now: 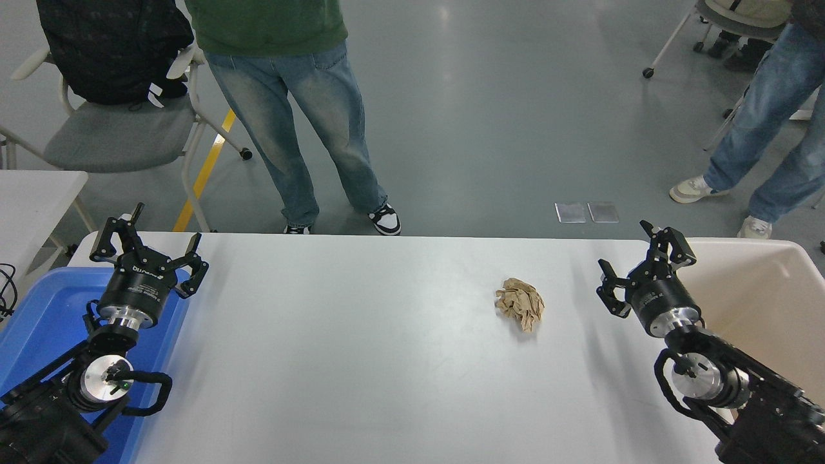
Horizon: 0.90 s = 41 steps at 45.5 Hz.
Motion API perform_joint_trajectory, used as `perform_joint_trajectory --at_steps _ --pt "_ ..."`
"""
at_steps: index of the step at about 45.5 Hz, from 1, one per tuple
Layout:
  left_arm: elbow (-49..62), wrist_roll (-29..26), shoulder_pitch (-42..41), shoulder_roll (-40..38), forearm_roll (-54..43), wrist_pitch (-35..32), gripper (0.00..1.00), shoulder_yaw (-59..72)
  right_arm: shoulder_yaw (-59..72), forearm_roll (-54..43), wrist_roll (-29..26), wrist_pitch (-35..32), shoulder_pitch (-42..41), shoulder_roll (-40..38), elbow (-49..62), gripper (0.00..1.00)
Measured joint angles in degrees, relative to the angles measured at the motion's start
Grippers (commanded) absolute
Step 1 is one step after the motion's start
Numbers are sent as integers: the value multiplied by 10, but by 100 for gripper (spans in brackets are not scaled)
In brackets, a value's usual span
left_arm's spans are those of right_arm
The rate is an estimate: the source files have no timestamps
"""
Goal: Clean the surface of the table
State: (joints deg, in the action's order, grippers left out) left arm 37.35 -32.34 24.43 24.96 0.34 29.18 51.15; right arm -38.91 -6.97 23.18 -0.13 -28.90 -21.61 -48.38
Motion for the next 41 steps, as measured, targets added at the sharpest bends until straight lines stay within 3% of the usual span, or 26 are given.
perform_joint_trajectory --at_steps 10,20,34,41 --pt "0 0 0 0 0 0 99 0 75 -13 -53 59 -33 -62 -100 100" --pt "0 0 0 0 0 0 99 0 214 -80 -114 122 -123 -128 -188 100" --pt "0 0 0 0 0 0 99 0 331 -224 -237 145 -219 -158 -234 99" --pt "0 0 0 0 0 0 99 0 359 -301 -293 117 -252 -160 -243 99"
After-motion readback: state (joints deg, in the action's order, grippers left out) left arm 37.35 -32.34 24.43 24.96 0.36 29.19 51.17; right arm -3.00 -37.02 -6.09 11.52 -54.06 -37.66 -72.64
